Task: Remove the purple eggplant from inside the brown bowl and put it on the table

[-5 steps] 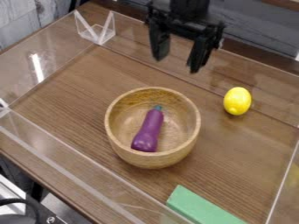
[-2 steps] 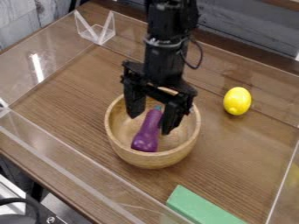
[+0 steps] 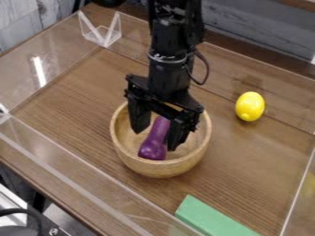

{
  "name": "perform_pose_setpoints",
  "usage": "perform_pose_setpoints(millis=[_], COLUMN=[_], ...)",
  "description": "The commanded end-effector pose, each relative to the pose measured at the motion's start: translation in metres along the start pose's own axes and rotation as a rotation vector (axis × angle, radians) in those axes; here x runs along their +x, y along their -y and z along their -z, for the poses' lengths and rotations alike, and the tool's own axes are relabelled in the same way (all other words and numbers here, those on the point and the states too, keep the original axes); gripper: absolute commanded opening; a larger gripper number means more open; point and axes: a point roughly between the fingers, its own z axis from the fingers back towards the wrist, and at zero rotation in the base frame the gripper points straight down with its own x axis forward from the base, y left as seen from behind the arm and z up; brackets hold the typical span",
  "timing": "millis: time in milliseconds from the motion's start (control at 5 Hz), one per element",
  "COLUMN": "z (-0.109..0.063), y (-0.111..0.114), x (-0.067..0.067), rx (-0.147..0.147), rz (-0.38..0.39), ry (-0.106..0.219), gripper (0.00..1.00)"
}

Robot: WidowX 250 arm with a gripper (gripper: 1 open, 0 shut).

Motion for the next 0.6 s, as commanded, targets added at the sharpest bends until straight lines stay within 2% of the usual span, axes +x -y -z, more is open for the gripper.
perform_pose_setpoints(millis=[0,400], z=[-0.003,0.011], y=[0.0,-0.002], x=[0.004,0.007], rx=[0.005,0.005], rz=[0.012,0.003], ry=[0.04,0.033], gripper=[1.0,1.0])
